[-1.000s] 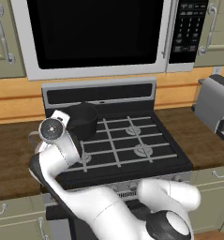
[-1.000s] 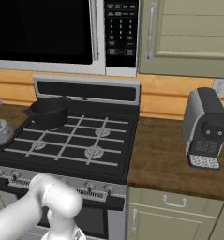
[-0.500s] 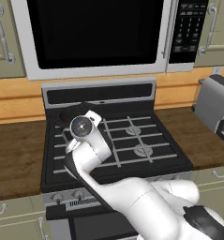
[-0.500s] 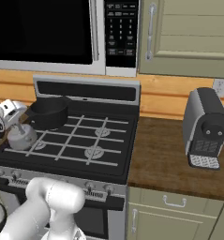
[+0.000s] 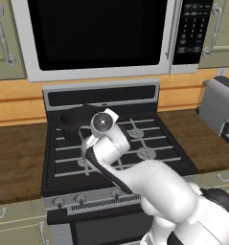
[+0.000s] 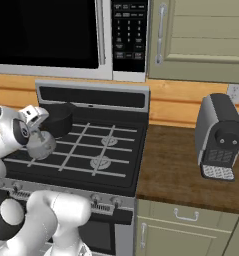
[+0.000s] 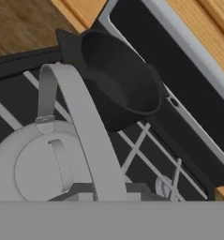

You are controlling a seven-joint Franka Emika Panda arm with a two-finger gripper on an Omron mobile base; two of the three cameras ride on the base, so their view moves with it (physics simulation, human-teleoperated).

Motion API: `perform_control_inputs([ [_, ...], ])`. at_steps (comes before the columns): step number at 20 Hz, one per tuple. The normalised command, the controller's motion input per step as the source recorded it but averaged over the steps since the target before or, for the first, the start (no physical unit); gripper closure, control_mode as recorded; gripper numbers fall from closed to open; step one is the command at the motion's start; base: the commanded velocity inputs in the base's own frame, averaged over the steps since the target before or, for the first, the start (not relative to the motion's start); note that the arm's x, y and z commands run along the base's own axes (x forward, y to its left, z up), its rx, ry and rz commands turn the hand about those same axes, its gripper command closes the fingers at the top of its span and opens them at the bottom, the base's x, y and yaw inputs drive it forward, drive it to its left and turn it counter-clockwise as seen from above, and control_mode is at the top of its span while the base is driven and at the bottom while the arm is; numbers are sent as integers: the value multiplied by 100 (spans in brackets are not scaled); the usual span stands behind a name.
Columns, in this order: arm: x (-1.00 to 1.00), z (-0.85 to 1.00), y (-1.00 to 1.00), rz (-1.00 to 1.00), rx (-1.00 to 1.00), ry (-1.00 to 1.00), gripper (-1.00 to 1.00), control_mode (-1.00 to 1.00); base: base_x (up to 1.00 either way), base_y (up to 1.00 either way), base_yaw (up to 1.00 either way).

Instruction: Pick the kettle from the counter and place it on a stove burner. Then turn the burner on.

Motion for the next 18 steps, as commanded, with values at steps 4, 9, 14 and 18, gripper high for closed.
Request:
perform_control_inputs([
  [4, 5, -12, 1, 0, 0, 2, 100, -100, 0, 0, 0],
  [9, 1, -18, 18, 0, 0, 1, 100, -100, 0, 0, 0],
  [14, 19, -12, 34, 0, 0, 0, 100, -100, 0, 0, 0],
  [18, 35, -1, 27, 0, 5, 0, 100, -100, 0, 0, 0],
])
